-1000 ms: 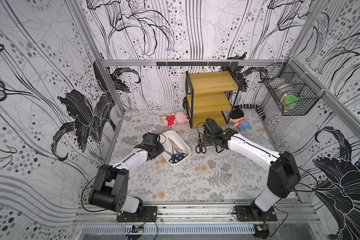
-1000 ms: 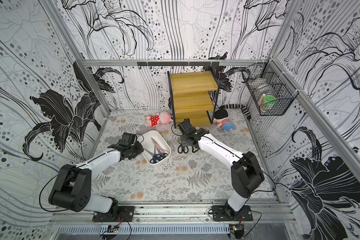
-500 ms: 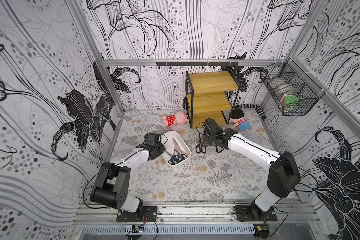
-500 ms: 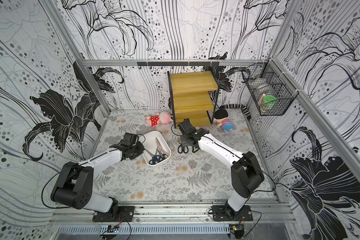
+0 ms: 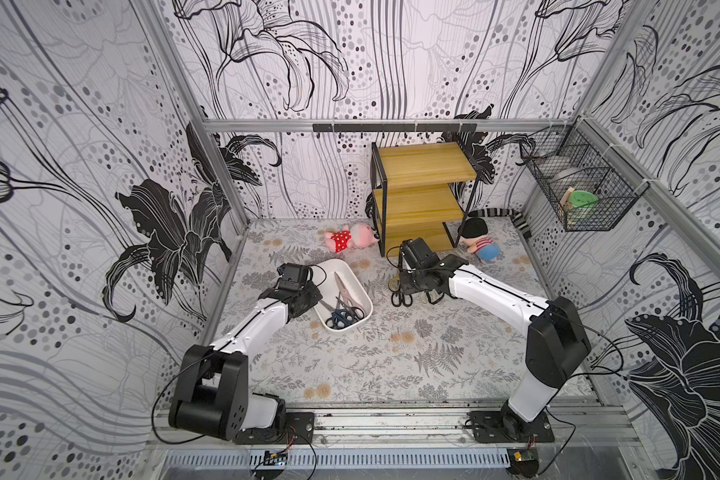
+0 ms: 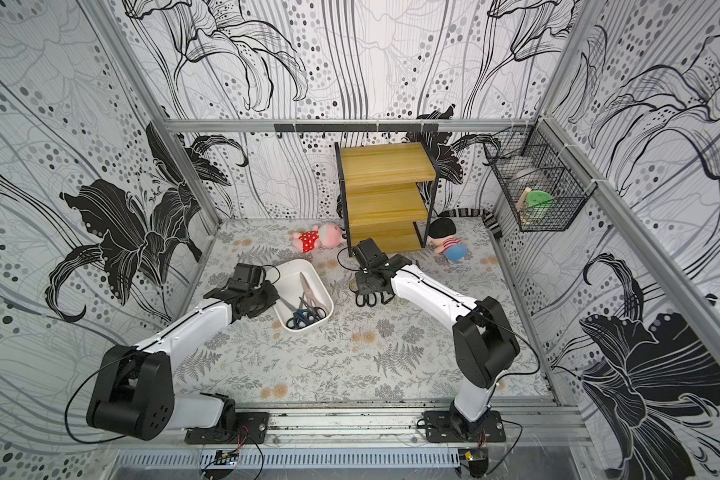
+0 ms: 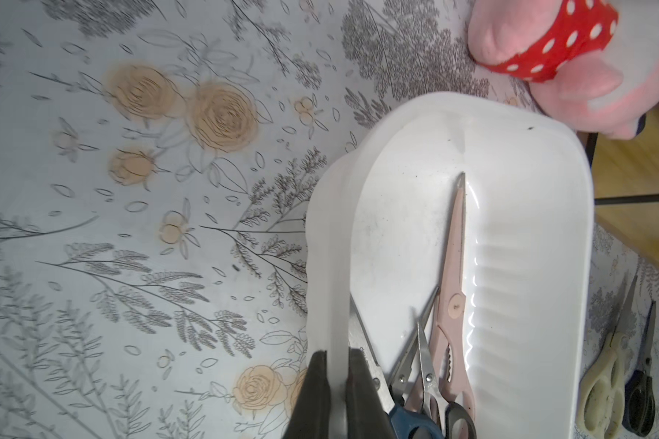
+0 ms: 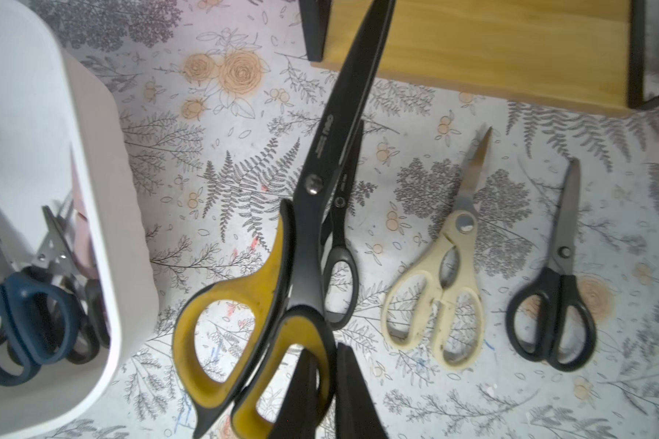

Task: Take the scissors out of the storage box
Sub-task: Pick up the storage box at the center of the board, then place the scissors at the center of the board.

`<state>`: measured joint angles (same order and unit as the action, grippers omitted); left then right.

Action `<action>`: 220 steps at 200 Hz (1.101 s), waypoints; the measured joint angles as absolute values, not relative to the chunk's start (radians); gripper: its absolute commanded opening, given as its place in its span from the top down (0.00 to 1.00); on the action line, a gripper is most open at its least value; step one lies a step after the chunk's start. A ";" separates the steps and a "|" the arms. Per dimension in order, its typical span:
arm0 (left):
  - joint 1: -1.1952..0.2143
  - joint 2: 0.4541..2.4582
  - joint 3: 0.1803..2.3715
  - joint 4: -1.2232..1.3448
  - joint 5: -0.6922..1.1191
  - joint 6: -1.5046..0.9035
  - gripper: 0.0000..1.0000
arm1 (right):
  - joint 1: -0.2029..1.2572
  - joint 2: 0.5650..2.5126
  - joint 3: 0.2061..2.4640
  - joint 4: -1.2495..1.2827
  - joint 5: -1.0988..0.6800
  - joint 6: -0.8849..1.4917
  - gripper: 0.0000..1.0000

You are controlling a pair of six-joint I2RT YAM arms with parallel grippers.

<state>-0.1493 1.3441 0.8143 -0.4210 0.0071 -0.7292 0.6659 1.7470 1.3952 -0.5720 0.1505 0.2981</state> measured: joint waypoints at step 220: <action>-0.081 0.841 0.474 -0.231 -0.204 -0.569 1.00 | 0.686 2.074 1.453 -0.428 -0.023 0.223 1.00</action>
<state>-0.0807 0.8413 0.4736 -0.2314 -0.2035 -0.5690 0.6861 2.0743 1.4532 -0.4278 -0.0227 0.2234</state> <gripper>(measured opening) 0.086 0.109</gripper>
